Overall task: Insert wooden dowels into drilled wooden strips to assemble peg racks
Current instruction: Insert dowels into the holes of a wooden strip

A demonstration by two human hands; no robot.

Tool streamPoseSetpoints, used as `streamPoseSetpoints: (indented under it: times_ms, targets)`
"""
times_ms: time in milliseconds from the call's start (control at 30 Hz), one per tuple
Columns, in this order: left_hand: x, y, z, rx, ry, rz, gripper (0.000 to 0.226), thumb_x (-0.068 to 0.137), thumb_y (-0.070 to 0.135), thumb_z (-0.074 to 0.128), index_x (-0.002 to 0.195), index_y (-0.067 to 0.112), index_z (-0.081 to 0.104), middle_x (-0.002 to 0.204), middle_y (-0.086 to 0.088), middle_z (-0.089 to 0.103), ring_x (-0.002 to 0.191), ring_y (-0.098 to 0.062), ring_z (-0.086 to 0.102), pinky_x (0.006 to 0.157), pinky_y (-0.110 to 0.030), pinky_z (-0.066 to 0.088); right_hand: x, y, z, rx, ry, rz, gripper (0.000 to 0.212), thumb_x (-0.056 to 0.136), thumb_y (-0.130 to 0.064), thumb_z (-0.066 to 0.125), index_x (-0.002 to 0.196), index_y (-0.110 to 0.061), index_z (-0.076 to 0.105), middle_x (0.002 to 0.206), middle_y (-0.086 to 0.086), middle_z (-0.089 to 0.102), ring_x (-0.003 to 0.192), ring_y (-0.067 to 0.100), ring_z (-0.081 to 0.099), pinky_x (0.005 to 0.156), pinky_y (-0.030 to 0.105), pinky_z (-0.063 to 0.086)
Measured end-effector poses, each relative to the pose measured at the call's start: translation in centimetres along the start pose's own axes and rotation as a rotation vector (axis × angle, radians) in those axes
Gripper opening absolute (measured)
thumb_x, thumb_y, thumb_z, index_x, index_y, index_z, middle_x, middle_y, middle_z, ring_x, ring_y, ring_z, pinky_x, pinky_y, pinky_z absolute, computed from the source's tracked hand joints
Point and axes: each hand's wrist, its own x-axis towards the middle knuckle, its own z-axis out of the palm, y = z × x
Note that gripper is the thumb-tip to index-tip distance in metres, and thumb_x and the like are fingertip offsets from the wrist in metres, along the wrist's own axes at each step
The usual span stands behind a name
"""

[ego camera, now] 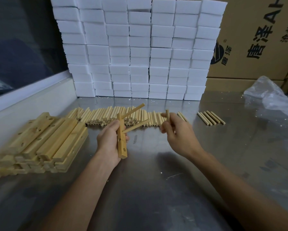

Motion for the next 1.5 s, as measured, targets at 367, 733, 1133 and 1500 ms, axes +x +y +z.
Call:
streamPoseSetpoints:
  times_ms: [367, 733, 1133, 1500]
  targets:
    - [0.1, 0.0, -0.1, 0.008, 0.042, 0.026, 0.028, 0.098, 0.023, 0.058, 0.118, 0.004, 0.066, 0.079, -0.009, 0.06, 0.054, -0.018, 0.051, 0.038, -0.021, 0.043, -0.5, -0.6, 0.7, -0.113, -0.017, -0.134, 0.027, 0.102, -0.047, 0.033, 0.091, -0.028, 0.049, 0.059, -0.011, 0.046, 0.055, 0.012, 0.046, 0.054, 0.038, 0.042]
    - [0.0, 0.0, 0.2, -0.039, 0.081, 0.062, 0.026, 0.097, 0.021, 0.061, 0.119, 0.009, 0.067, 0.08, -0.007, 0.065, 0.048, -0.015, 0.053, 0.051, -0.028, 0.049, -1.5, -2.7, 1.6, -0.133, -0.057, -0.233, 0.02, 0.096, -0.039, 0.061, 0.106, -0.026, 0.073, 0.091, -0.011, 0.072, 0.083, 0.009, 0.066, 0.069, 0.039, 0.053]
    - [-1.1, 0.2, 0.7, -0.032, 0.042, 0.045, 0.03, 0.098, 0.022, 0.06, 0.121, 0.005, 0.065, 0.068, -0.007, 0.055, 0.05, -0.017, 0.052, 0.044, -0.025, 0.047, -2.3, -5.5, 2.9, -0.092, -0.266, -0.387, 0.012, 0.092, -0.028, 0.063, 0.097, -0.021, 0.07, 0.08, -0.009, 0.067, 0.068, 0.008, 0.058, 0.063, 0.036, 0.053]
    - [-1.2, 0.4, 1.2, -0.038, 0.074, 0.065, 0.018, 0.095, 0.019, 0.065, 0.112, 0.017, 0.07, 0.097, -0.012, 0.069, 0.052, -0.019, 0.055, 0.054, -0.031, 0.05, -2.1, -5.7, 2.3, -0.166, -0.31, -0.511, 0.012, 0.087, -0.018, 0.068, 0.097, -0.018, 0.075, 0.089, -0.002, 0.065, 0.079, 0.019, 0.062, 0.065, 0.04, 0.054]
